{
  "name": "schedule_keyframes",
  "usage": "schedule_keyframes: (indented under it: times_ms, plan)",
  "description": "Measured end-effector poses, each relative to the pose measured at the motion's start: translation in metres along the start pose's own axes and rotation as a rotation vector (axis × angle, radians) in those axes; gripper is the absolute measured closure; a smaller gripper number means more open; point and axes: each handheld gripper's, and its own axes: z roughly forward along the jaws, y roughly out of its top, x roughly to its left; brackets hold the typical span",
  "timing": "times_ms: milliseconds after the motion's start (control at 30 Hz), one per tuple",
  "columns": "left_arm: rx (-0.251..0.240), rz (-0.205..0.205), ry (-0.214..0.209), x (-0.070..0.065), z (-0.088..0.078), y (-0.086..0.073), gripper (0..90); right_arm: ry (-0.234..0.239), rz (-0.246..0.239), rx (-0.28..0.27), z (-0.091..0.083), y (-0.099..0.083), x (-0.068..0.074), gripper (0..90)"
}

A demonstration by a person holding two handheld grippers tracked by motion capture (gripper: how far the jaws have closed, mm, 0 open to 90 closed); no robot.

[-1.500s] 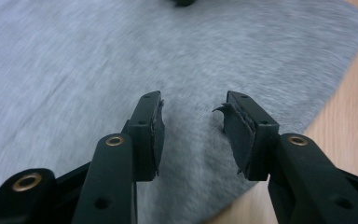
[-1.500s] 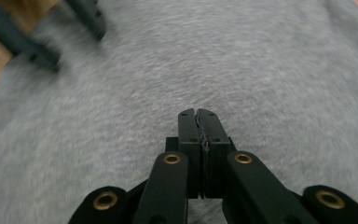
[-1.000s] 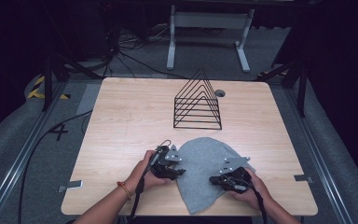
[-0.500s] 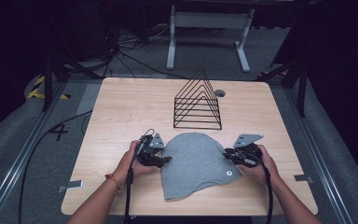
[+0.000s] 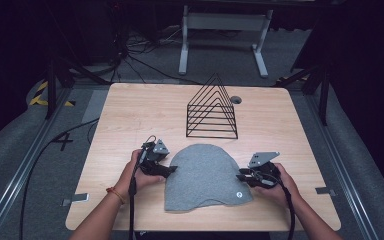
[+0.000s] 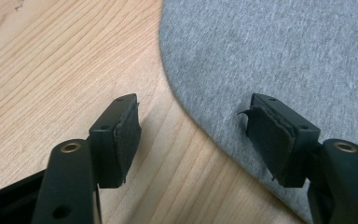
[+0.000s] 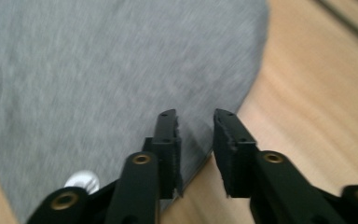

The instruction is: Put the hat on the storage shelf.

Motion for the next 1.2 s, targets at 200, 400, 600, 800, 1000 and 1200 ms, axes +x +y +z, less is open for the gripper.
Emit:
schedule_keyframes:
  times_ms: [200, 400, 600, 800, 1000, 1200]
  plan:
    - [0.012, -0.015, -0.020, -0.003, 0.000, 0.001, 32.0, -0.031, 0.057, -0.039, 0.012, 0.026, -0.017, 57.2]
    - [0.015, -0.005, -0.006, -0.012, 0.001, -0.001, 21.9, -0.022, 0.085, 0.005, 0.040, 0.040, -0.030, 43.5]
    - [0.003, -0.008, 0.009, -0.014, 0.003, -0.002, 19.9, -0.004, 0.091, 0.022, 0.047, 0.039, -0.031, 37.5]
    - [0.005, -0.019, 0.017, -0.012, 0.003, 0.000, 23.0, 0.016, 0.085, 0.024, 0.045, 0.040, -0.027, 56.4]
    - [-0.009, -0.057, 0.032, -0.004, 0.001, 0.002, 45.4, 0.045, 0.103, 0.038, 0.045, 0.043, -0.021, 77.1]
    - [-0.009, -0.037, -0.001, -0.002, 0.001, 0.004, 63.2, 0.098, 0.139, 0.015, 0.044, 0.039, -0.023, 84.7]
